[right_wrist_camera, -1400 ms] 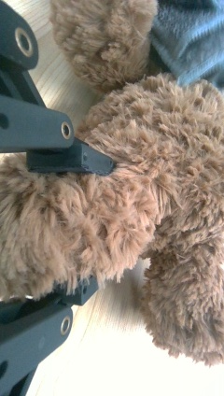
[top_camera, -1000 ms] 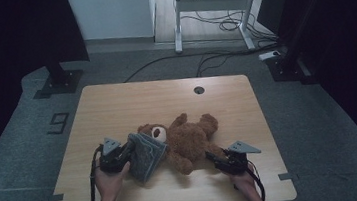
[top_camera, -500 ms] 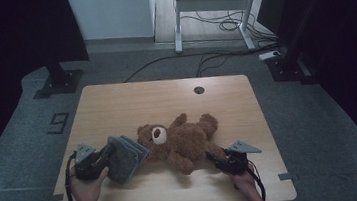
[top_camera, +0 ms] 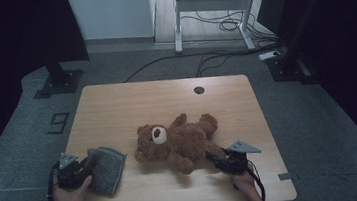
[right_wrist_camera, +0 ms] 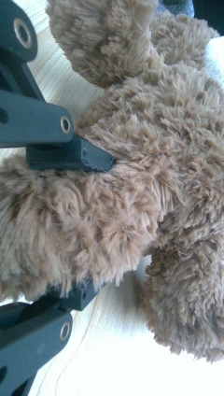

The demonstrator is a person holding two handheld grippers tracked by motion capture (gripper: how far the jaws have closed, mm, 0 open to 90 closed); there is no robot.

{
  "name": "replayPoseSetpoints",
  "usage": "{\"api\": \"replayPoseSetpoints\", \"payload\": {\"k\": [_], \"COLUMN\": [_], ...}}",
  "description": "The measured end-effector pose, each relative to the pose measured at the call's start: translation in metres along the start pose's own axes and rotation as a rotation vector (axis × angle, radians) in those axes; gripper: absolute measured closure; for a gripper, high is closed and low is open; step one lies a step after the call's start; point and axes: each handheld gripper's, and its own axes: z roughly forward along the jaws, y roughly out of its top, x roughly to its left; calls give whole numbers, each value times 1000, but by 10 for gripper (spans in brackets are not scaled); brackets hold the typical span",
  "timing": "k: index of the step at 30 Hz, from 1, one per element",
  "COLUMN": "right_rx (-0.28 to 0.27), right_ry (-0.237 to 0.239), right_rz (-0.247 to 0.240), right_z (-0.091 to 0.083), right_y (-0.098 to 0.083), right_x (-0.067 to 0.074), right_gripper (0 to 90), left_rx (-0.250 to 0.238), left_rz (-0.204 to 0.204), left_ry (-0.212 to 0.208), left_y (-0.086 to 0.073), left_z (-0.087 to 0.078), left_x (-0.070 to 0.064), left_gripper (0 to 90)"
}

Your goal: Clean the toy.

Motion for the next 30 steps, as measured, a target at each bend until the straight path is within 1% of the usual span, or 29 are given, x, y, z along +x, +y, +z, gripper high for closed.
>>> {"api": "replayPoseSetpoints", "payload": {"k": [3, 4, 5, 7, 9, 11, 13, 16, 20, 22, 24, 26, 30], "right_rx": [-1, -1, -4, -7, -11, -11, -10, -9, -7, -7, -7, -14, -25], "right_ry": [-2, -3, -5, -9, -14, -15, -19, -23, -25, -24, -31, -37, -19], "right_rz": [-1, -2, -2, -4, -7, -9, -12, -14, -17, -17, -28, -38, -50], "right_z": [0, 0, 0, 0, -1, -1, -1, -1, -1, -1, -2, -4, -10], "right_y": [0, 0, 0, 0, 1, 1, 1, 1, 1, 1, 1, 2, 5], "right_x": [0, 0, 0, 0, 1, 1, 1, 1, 1, 1, 1, 2, 4], "right_gripper": [490, 485, 480, 462, 444, 431, 415, 404, 394, 377, 336, 285, 231], "left_rx": [1, -6, -18, -41, -64, -71, -70, -55, -17, -3, -1, -4, -4], "left_rz": [6, 10, 15, 23, 30, 47, 76, 107, 151, 172, 180, 189, 196], "left_ry": [-4, -2, -9, -36, -73, -132, -179, -252, -309, -328, -344, -350, -363], "left_y": [2, 3, 5, 10, 15, 20, 23, 26, 27, 27, 27, 27, 24], "left_z": [2, 2, 1, -2, -6, -7, -5, 5, 21, 28, 32, 33, 33], "left_x": [-4, -6, -8, -13, -20, -32, -48, -71, -97, -109, -117, -121, -125], "left_gripper": [545, 503, 459, 392, 360, 344, 340, 339, 344, 343, 342, 339, 333]}}
